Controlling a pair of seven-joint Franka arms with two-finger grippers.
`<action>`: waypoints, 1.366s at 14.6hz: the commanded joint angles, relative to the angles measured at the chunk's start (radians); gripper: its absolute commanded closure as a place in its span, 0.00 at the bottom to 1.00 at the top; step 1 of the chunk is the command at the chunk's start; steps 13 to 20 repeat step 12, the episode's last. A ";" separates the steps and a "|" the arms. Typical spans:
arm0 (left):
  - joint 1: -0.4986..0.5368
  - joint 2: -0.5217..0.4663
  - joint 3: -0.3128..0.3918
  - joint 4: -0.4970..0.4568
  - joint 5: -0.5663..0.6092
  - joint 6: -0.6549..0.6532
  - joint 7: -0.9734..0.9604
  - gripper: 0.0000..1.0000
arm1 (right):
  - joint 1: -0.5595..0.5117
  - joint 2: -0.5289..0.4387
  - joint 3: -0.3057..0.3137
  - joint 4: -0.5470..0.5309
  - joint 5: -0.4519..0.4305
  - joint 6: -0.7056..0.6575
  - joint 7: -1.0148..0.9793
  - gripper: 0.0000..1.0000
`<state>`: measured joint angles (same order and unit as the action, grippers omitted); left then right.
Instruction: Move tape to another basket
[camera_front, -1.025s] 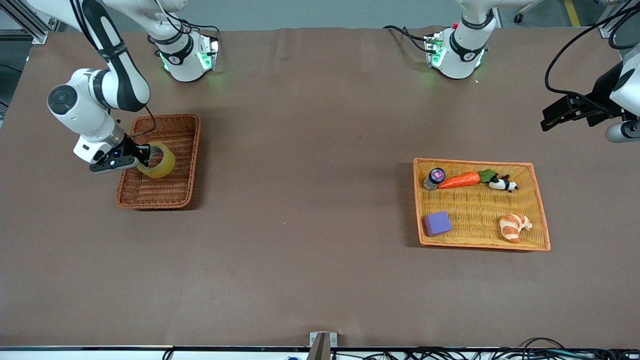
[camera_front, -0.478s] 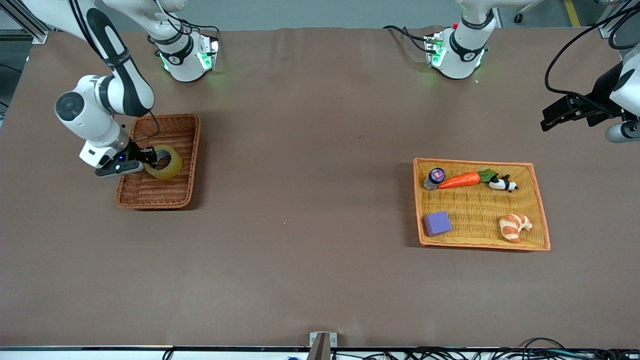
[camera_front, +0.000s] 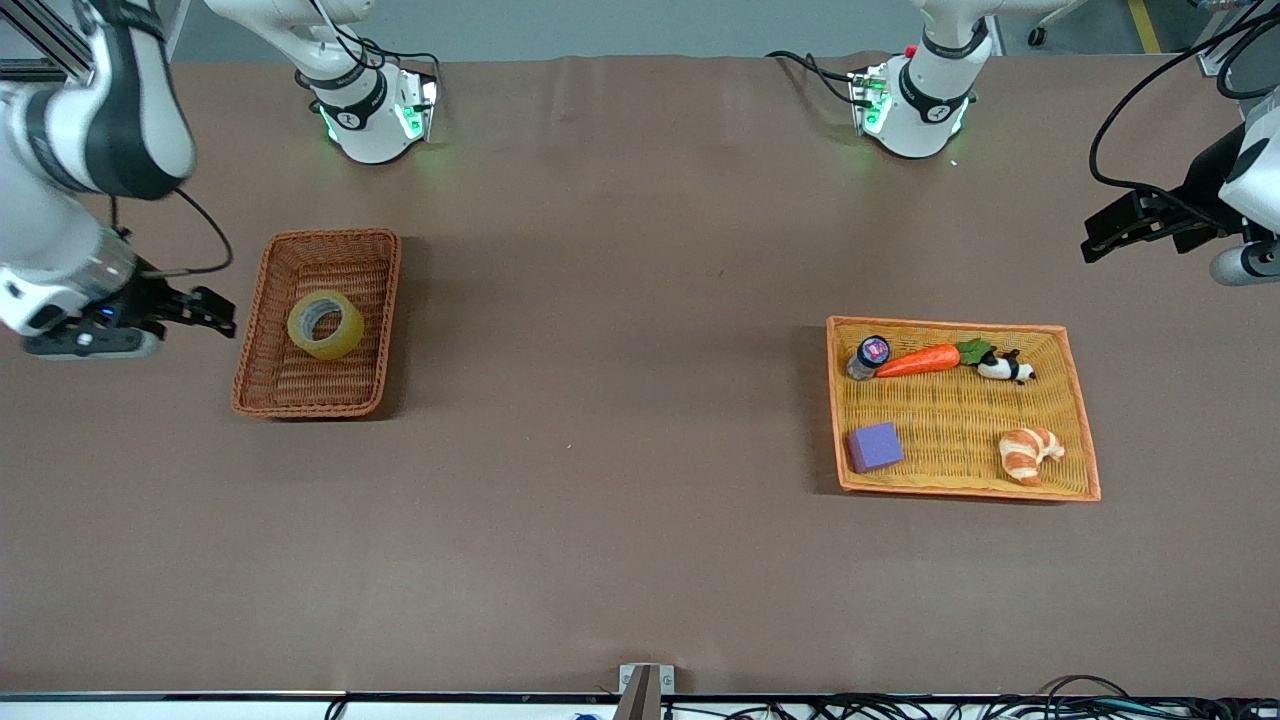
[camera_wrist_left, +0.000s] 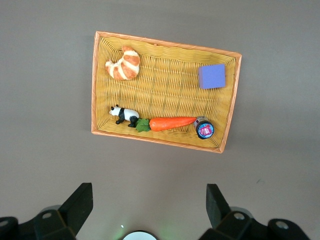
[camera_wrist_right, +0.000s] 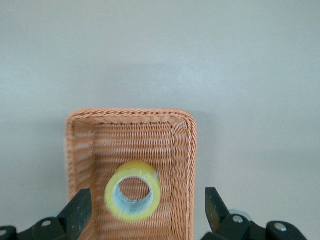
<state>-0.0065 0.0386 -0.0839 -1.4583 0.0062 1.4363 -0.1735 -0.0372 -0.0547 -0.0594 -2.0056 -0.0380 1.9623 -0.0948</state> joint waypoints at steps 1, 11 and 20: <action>0.003 -0.011 0.000 -0.008 -0.003 -0.008 0.009 0.00 | 0.005 0.026 0.000 0.213 0.004 -0.199 0.036 0.00; -0.003 -0.008 0.001 -0.002 0.001 -0.008 0.008 0.00 | -0.004 0.049 -0.002 0.530 0.073 -0.445 0.176 0.00; -0.003 -0.008 0.001 -0.002 0.001 -0.008 0.008 0.00 | -0.006 0.049 -0.003 0.530 0.079 -0.445 0.175 0.00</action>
